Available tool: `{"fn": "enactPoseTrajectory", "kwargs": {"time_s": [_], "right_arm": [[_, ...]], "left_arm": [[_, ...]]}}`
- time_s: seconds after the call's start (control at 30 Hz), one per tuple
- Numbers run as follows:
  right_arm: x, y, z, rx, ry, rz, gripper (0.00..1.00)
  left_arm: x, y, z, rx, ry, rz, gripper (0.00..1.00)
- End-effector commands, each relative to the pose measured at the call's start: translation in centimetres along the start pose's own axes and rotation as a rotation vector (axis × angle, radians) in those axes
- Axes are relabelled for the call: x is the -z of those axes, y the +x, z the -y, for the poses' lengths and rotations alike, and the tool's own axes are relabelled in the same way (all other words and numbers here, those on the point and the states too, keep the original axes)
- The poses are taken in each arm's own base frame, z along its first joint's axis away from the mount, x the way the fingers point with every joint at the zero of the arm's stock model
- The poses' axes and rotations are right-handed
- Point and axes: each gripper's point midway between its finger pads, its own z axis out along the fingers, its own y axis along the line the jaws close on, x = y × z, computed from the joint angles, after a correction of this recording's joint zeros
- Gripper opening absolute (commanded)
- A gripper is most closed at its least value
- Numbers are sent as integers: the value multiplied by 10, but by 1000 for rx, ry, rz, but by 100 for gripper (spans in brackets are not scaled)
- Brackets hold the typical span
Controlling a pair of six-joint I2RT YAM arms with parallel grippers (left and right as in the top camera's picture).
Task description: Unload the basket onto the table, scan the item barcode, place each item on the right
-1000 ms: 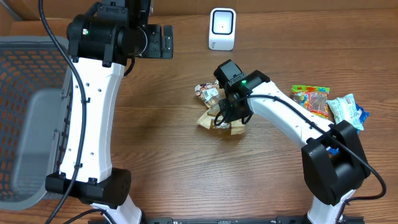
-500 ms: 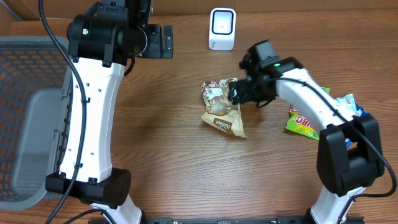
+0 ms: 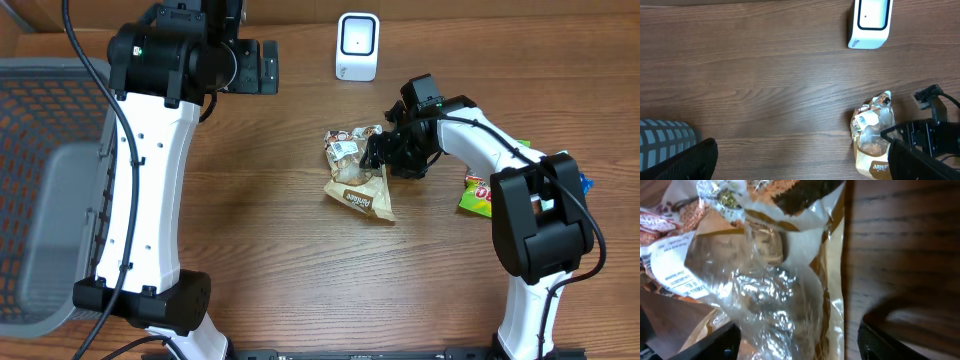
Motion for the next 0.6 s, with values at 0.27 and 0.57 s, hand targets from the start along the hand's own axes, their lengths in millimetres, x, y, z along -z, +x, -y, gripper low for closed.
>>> {"fn": "enactPoseTrajectory", "kwargs": {"time_s": [0.27, 0.57], "right_arm": [[-12, 2, 11, -108, 182, 15, 38], [2, -2, 1, -80, 206, 32, 4]], "left_arm": [[-5, 0, -2, -17, -8, -7, 100], [-5, 0, -2, -17, -8, -7, 100]]}}
